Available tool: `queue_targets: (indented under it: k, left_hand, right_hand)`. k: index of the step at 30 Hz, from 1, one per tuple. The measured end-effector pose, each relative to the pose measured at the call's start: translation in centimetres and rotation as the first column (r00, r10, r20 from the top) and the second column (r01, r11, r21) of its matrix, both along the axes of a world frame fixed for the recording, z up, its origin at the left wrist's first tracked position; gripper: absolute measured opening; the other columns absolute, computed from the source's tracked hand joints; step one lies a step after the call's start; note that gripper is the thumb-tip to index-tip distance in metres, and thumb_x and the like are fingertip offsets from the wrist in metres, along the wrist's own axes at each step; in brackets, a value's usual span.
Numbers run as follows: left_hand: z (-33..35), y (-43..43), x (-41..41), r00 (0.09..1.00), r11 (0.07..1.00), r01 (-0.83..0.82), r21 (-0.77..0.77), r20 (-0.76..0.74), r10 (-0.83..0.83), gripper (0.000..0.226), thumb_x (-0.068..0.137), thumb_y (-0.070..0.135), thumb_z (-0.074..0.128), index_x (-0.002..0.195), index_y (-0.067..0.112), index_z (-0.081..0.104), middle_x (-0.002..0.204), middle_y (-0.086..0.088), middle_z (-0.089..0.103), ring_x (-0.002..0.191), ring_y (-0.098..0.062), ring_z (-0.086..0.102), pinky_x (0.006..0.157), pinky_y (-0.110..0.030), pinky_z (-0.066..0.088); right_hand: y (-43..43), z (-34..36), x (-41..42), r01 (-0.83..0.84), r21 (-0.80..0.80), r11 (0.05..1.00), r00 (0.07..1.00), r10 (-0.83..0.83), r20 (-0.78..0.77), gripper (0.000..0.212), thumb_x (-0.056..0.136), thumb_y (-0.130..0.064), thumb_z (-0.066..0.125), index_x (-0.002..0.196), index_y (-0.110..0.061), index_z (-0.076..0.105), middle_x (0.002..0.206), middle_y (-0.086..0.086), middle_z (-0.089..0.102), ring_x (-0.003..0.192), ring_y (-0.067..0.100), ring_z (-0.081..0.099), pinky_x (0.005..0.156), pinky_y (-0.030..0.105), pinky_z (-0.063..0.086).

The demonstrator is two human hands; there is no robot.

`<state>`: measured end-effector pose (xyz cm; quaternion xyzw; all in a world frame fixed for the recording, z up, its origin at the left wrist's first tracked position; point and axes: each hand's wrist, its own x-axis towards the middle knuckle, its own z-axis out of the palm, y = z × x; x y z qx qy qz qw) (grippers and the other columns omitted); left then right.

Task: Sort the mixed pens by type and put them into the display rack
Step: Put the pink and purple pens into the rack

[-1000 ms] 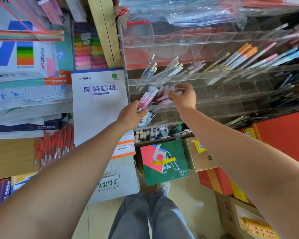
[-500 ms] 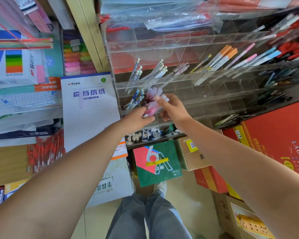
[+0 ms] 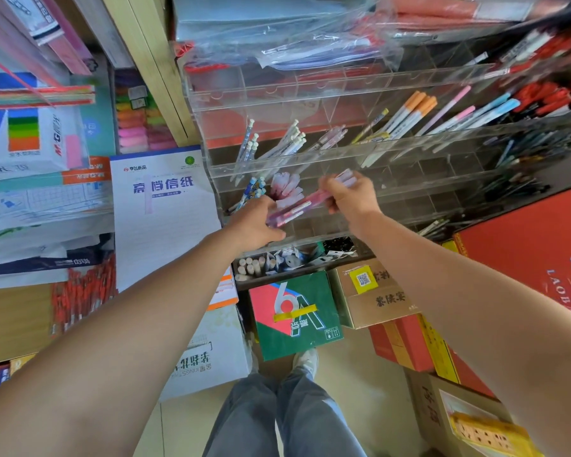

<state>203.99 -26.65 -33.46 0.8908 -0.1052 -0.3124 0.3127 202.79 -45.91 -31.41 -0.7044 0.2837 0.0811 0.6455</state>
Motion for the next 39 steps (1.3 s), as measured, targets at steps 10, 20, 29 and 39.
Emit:
queue_targets:
  k: [10,20,29,39]
  left_hand:
    - [-1.1,1.4,0.8,0.988,0.992,0.053,0.114,0.138,-0.068,0.052,0.092,0.021,0.06,0.139,0.01,0.041,0.144,-0.01,0.041,0.13,-0.026,0.042,0.1,-0.033,0.036]
    - [-2.6,2.2,1.8,0.982,0.996,0.01,0.084,0.186,-0.025,0.047,0.091,0.019,0.058,0.137,0.016,0.046,0.134,-0.01,0.046,0.117,-0.028,0.053,0.094,-0.041,0.046]
    - [-2.9,1.5,2.2,0.975,0.994,0.035,0.104,0.216,-0.057,0.047,0.092,0.018,0.055,0.136,0.014,0.043,0.132,-0.011,0.047,0.119,-0.028,0.051,0.092,-0.041,0.047]
    - [-3.8,1.6,2.1,0.98,0.993,0.069,0.098,0.178,-0.085,0.05,0.092,0.024,0.057,0.14,0.016,0.044,0.134,-0.013,0.04,0.127,-0.03,0.041,0.099,-0.043,0.042]
  right_hand:
    - [3.2,-1.9,2.3,0.11,-0.306,0.946,0.991,-0.081,0.108,0.057,0.076,-0.048,0.069,0.114,-0.007,0.059,0.098,0.012,0.071,0.088,0.028,0.069,0.081,0.045,0.057]
    - [3.9,-1.9,2.7,0.153,-0.497,0.854,0.976,-0.05,0.213,0.026,0.089,-0.028,0.067,0.091,-0.004,0.058,0.081,0.004,0.065,0.074,0.015,0.06,0.07,0.022,0.051]
    - [5.0,-2.4,2.4,0.106,-0.564,0.819,0.962,0.059,0.267,0.027,0.085,-0.032,0.07,0.086,-0.009,0.056,0.078,0.004,0.065,0.07,0.021,0.06,0.069,0.042,0.052]
    - [5.5,-5.3,1.6,-0.034,-0.535,0.844,0.975,0.145,0.166,0.047,0.08,-0.019,0.075,0.121,-0.011,0.053,0.111,0.008,0.053,0.083,0.009,0.048,0.082,0.028,0.048]
